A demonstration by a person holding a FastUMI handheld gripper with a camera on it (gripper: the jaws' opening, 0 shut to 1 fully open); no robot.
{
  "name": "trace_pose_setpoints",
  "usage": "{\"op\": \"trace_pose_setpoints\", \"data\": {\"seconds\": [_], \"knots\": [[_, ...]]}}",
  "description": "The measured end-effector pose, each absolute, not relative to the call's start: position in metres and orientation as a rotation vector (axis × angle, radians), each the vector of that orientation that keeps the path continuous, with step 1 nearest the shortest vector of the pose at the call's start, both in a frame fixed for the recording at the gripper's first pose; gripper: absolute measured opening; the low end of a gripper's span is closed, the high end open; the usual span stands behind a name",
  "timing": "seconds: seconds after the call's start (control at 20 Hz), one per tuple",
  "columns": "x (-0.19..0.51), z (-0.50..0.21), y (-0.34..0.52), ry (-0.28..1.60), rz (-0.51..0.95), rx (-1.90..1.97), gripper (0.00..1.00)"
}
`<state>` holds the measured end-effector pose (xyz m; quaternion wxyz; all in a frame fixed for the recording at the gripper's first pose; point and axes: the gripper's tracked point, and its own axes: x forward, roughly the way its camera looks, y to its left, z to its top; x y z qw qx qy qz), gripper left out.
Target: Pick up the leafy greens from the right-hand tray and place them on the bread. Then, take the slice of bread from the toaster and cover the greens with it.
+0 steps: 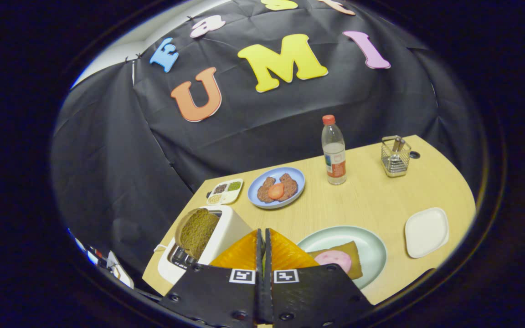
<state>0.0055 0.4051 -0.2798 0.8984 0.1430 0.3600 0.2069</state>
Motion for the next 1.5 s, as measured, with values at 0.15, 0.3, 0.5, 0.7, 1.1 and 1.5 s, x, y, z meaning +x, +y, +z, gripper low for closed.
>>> {"op": "trace_pose_setpoints", "data": {"seconds": [0.15,0.3,0.5,0.7,1.1,1.5], "knots": [[0.015,-0.300,0.388,0.757,0.384,0.291,0.00],[0.026,-0.317,0.362,0.752,0.340,0.263,0.00],[0.040,-0.342,0.331,0.754,0.297,0.217,0.00],[0.046,-0.341,0.307,0.717,0.262,0.172,0.06],[0.046,-0.286,0.280,0.589,0.222,0.092,0.66],[0.021,-0.160,0.312,0.367,0.204,0.016,0.96]]}}
